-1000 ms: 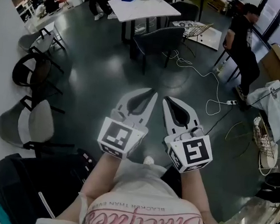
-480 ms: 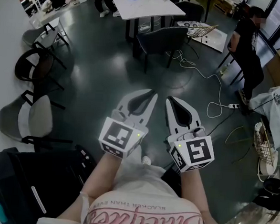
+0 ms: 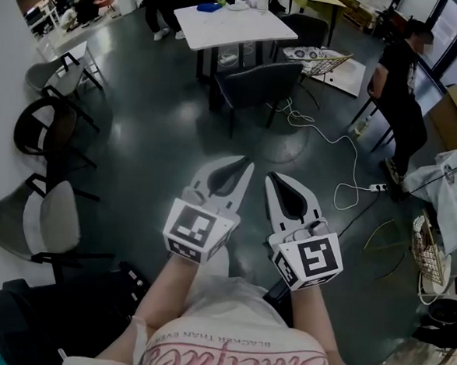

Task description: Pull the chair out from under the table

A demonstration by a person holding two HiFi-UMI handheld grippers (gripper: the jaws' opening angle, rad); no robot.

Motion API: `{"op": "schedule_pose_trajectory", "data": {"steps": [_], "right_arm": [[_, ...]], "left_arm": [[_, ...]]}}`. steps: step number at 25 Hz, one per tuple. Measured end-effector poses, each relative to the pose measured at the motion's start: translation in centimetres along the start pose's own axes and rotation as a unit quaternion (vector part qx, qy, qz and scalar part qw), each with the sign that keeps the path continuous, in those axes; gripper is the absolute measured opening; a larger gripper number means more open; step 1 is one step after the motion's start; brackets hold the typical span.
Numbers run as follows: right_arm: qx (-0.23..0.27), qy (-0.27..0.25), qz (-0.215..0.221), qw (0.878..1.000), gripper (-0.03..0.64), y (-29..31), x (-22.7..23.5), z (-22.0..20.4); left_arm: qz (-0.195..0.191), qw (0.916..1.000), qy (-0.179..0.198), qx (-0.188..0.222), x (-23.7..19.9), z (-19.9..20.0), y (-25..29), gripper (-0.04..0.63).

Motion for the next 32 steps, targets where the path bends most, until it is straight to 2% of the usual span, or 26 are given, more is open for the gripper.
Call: {"op": "schedule_pose_trajectory", "data": {"steps": [12,19,27,32], "right_arm": [[-0.017,-0.010,-0.010,1.000,0.005,15.5,3.0,0.6],[-0.017,-0.001,-0.031,0.999,0.005,23.3,3.8,0.5],[-0.033,0.002,-0.054,0.998,0.005,27.8,5.8,-0.5],[-0.033,0.013,-0.089,0.995,0.005,29.7,8.5,-1.6]], "left_arm": [[-0.016,0.9998,-0.008,0.003,-14.7,0.3,6.8,0.015],[-0.023,0.9996,-0.019,0.001,-22.4,-0.3,9.7,0.015],[-0.042,0.9984,-0.036,-0.006,-26.7,-1.6,12.9,0.015],[-0.057,0.9970,-0.050,-0.015,-28.4,-3.0,16.2,0.015]]}}
Point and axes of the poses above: the fingertips, and each gripper's own axes: y forward along the fingers, x to its right, z out of its top, the point moved 9 cm from there along -y, backward along the fingers, and after that the axes turned 10 degrees about -z, right-handed, at the moved point
